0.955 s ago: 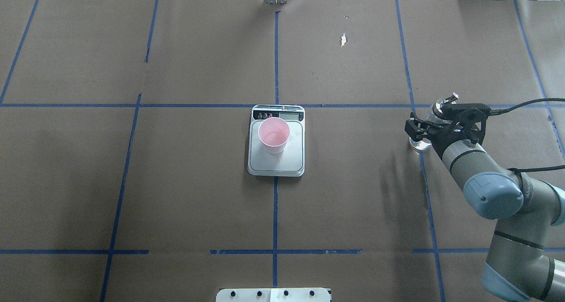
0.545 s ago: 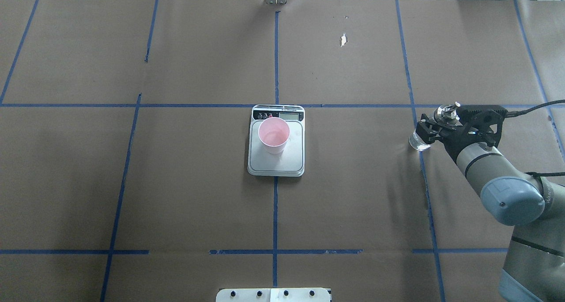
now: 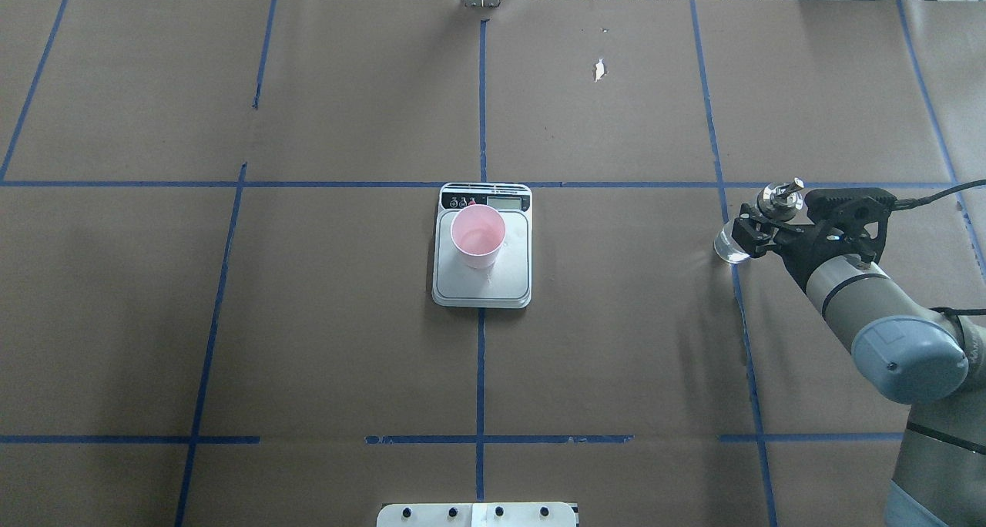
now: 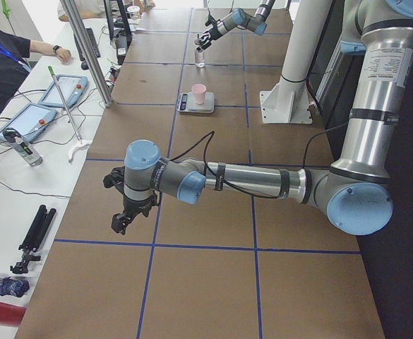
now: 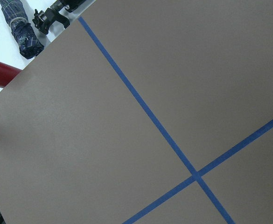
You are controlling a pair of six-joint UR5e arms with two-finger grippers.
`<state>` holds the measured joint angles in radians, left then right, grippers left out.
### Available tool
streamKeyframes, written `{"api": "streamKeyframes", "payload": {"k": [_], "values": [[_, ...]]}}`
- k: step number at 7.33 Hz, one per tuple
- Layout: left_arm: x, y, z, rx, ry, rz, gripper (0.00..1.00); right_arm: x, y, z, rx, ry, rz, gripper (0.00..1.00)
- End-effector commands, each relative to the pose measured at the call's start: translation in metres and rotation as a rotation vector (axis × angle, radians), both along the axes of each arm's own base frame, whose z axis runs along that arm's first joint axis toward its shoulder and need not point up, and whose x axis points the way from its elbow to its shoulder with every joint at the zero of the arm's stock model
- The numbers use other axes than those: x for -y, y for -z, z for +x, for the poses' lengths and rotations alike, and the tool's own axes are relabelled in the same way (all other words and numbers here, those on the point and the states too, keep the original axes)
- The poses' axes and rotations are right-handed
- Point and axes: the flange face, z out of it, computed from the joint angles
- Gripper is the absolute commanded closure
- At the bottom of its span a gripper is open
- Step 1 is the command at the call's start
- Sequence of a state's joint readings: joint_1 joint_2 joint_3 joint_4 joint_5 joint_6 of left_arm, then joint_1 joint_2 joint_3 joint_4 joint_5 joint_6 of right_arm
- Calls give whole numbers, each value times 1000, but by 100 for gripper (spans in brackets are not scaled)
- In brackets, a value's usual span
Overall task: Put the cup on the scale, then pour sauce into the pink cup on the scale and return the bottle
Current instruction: 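Open the right gripper and pull it back away from the bottle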
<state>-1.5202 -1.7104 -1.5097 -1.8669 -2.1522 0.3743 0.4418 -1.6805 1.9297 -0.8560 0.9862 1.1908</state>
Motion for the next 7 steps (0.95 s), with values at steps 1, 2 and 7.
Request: {"api": "streamKeyframes", "payload": {"k": [1,2,7], "values": [[0,0,0,0,0,0,0,-11,2,1,0,19,-1,0],[-1,-1,0,0,0,-2,0,-18,4,9,8,32,-5,0],[-1,-1,-1,0,2,-2,0,-71,54,97,95,170,-77,0]]}}
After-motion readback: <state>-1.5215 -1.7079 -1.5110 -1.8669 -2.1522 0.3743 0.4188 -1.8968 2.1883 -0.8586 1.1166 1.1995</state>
